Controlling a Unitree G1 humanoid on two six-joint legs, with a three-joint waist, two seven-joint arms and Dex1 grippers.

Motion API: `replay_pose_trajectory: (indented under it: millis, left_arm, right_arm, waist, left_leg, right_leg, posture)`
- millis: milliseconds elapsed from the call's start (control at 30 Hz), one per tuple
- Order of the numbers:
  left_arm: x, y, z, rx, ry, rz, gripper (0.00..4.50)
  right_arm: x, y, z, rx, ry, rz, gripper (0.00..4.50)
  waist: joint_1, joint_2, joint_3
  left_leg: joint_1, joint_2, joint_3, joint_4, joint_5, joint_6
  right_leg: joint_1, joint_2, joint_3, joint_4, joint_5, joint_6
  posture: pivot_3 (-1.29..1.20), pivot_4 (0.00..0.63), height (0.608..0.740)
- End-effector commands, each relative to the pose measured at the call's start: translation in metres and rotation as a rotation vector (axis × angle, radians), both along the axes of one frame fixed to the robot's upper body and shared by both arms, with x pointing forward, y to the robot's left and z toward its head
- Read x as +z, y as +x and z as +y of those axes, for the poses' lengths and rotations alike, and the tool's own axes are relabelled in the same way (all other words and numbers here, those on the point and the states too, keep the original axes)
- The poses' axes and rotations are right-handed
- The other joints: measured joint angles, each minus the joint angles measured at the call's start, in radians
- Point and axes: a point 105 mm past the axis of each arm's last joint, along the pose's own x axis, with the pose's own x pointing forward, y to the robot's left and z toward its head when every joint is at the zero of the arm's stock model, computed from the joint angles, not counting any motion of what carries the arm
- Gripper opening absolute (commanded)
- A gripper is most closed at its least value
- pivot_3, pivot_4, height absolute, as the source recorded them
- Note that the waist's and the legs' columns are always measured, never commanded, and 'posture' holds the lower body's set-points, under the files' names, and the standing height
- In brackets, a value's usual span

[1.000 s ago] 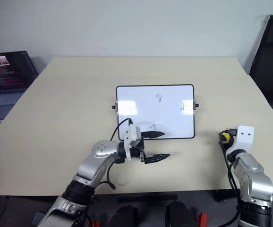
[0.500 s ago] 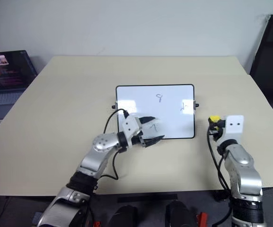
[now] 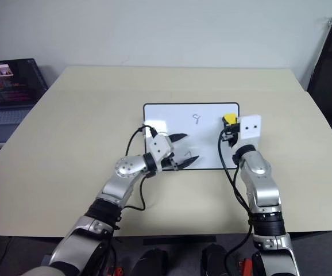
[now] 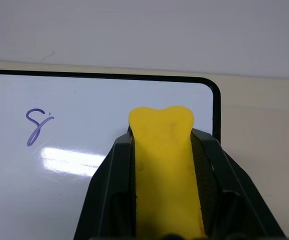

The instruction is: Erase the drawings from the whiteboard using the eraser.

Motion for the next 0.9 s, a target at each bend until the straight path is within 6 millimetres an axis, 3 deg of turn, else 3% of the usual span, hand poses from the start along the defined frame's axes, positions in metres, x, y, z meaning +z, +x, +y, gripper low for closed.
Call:
replay_pose_trajectory:
  millis: [33,233,433,567,700,900]
  left_arm:
    - [0.015,-0.002,0.001,-0.004,-0.038,-0.054,4.50]
    - [0.016,-0.001,0.005,0.012,-0.042,-0.062,4.50]
    - [0.016,-0.002,0.008,0.026,-0.046,-0.060,4.50]
    - [0.016,-0.001,0.009,0.033,-0.047,-0.060,4.50]
    - [0.016,-0.001,0.007,0.032,-0.050,-0.059,4.50]
    - [0.016,0.000,0.004,0.025,-0.052,-0.057,4.50]
  right_arm:
    - [0.005,0.003,-0.001,-0.019,-0.032,0.000,1.15]
    - [-0.013,-0.001,0.000,0.005,-0.073,0.099,1.15]
    - [-0.041,-0.028,0.002,0.053,-0.107,0.212,1.15]
    - [-0.047,-0.037,0.001,0.061,-0.121,0.248,1.15]
    - [-0.043,-0.036,-0.001,0.059,-0.129,0.240,1.15]
    - [-0.005,-0.015,-0.004,0.033,-0.117,0.088,1.15]
  waist:
    - [0.000,0.000,0.000]
    - [-0.001,0.000,0.000]
    - [-0.001,0.000,0.000]
    - [-0.005,0.000,0.000]
    - [-0.005,0.000,0.000]
    - [-0.006,-0.001,0.000]
  left_leg:
    - [0.000,0.000,0.000,0.000,0.000,0.000]
    - [0.002,0.000,0.000,0.001,0.000,0.000]
    - [0.002,0.000,0.000,0.001,0.000,0.000]
    - [0.003,0.000,0.001,0.002,0.000,0.000]
    - [0.004,0.000,0.000,0.003,0.000,0.000]
    - [0.004,0.000,0.001,0.003,0.001,0.000]
  right_leg:
    - [0.000,0.000,0.000,0.000,0.000,0.000]
    - [0.000,0.000,0.000,0.003,0.000,0.000]
    - [0.001,0.001,0.000,0.003,0.000,0.000]
    - [0.001,0.000,0.001,0.004,0.000,0.001]
    - [0.001,0.001,0.001,0.005,0.001,0.001]
    - [0.001,0.001,0.001,0.005,0.001,0.001]
  posture:
    - [0.00,0.150,0.740]
    - [0.00,0.150,0.740]
    - [0.00,0.150,0.740]
    - [0.00,0.150,0.740]
    - [0.00,0.150,0.740]
    - [0.00,0.150,0.740]
